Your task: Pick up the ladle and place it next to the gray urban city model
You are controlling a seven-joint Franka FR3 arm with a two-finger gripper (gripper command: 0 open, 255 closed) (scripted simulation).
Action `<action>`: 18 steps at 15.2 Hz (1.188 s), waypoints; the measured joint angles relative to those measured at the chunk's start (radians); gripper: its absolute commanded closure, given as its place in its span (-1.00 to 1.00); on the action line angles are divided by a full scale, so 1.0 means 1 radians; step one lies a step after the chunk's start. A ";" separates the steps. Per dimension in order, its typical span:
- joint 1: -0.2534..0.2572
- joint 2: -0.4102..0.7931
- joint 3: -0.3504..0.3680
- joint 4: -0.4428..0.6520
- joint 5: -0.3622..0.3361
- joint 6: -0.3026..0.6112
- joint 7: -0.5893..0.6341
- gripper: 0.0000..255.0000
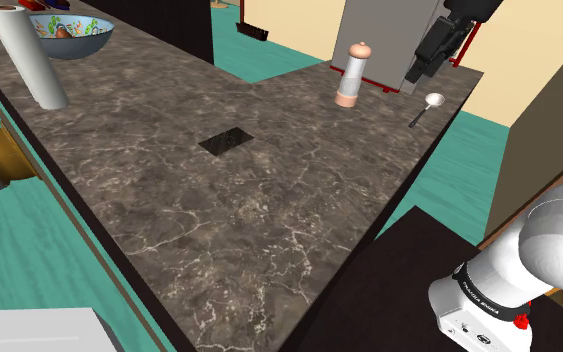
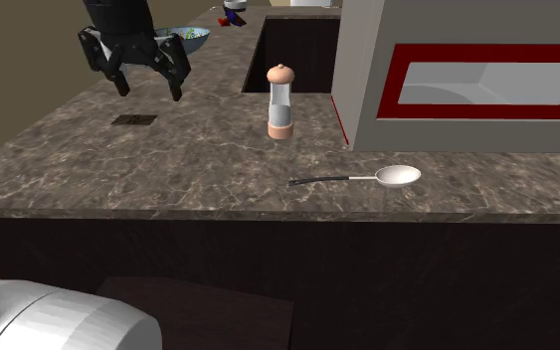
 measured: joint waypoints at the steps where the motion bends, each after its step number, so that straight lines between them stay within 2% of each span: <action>1: 0.000 0.000 0.000 0.000 0.000 0.000 0.000 -1.00; 9: -0.122 0.211 -0.002 0.066 -0.044 0.106 0.176 -1.00; 18: -0.260 0.451 -0.030 0.183 -0.108 0.172 0.414 -1.00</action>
